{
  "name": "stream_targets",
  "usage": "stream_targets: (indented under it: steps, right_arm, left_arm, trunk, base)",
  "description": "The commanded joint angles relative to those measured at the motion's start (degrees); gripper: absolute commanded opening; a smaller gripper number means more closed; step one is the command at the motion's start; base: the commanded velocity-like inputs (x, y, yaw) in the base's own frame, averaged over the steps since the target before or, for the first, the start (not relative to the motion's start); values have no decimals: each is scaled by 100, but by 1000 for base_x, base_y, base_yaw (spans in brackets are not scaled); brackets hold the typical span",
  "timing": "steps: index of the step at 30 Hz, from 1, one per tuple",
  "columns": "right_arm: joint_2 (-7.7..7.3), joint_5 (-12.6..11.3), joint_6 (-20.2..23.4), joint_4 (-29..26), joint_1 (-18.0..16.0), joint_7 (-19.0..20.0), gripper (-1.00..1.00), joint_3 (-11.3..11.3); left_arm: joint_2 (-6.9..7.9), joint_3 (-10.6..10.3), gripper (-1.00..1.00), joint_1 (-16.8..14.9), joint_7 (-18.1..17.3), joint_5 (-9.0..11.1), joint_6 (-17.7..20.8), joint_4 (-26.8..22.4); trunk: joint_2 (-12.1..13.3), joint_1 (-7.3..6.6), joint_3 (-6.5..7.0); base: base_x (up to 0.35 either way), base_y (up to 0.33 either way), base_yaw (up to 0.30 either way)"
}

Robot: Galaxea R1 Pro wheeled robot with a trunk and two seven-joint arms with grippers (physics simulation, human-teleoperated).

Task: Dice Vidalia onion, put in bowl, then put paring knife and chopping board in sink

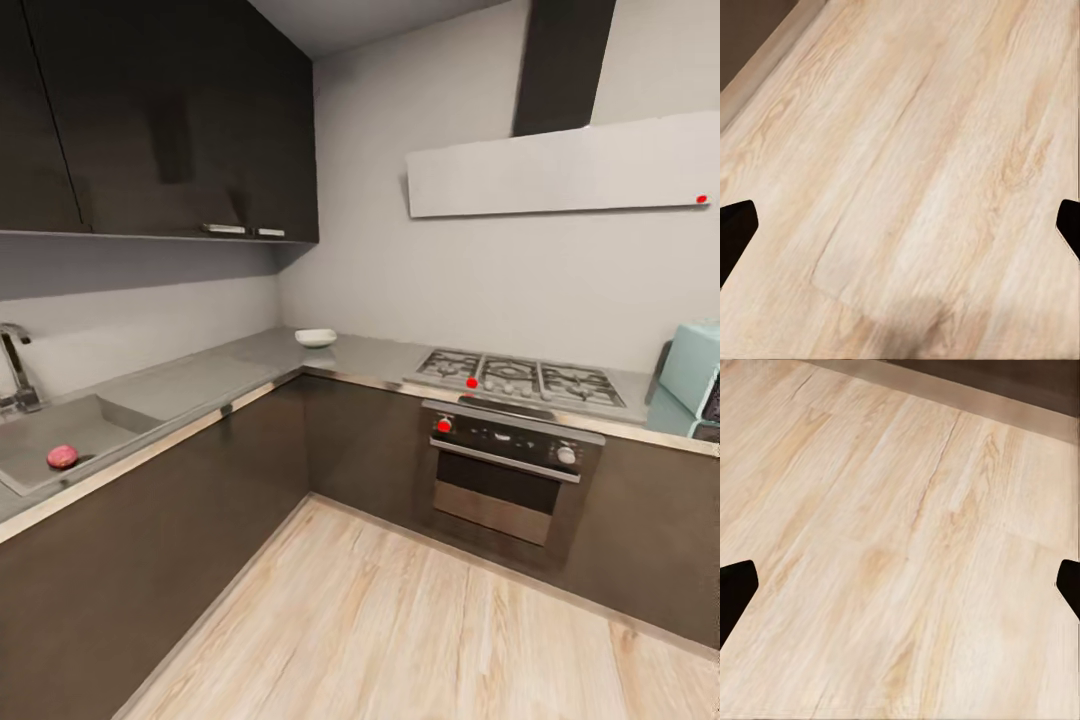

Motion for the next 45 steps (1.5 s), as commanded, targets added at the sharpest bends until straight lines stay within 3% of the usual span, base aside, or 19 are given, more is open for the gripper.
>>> stream_targets:
  steps: [1,9,29,45]
  right_arm:
    - [2,6,-13,2,-4,-24,100,5]
    - [2,6,-13,2,-3,-24,100,5]
    - [1,6,-13,2,-4,-24,100,5]
    - [2,6,-13,2,-2,-24,100,12]
  left_arm:
    - [0,4,100,3,2,1,-6,-9]
    - [0,4,100,3,2,3,-9,-9]
    - [0,4,100,3,2,0,-7,-9]
    - [0,2,100,3,2,-1,-5,-9]
  trunk:
    - [-2,3,2]
    - [-2,3,19]
    - [-2,3,24]
    - [-2,3,113]
  base:
    - [243,0,-195]
    - [231,53,-66]
    - [204,210,-9]
    - [233,131,-176]
